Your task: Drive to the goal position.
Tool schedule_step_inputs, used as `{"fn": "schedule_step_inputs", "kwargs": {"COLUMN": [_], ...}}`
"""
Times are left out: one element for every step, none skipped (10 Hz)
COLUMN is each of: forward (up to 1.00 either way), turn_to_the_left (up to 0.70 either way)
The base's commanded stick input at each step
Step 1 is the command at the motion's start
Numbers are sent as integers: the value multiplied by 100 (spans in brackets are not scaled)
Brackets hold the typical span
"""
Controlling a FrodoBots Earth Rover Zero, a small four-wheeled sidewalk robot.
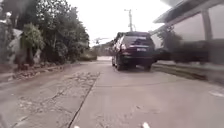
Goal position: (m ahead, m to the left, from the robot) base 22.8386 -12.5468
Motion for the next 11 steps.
{"fn": "schedule_step_inputs", "kwargs": {"forward": [85,85,85,85,85,85,85,85,85,85,85], "turn_to_the_left": [1,21,35,34,19,4,1,1,1,1,1]}}
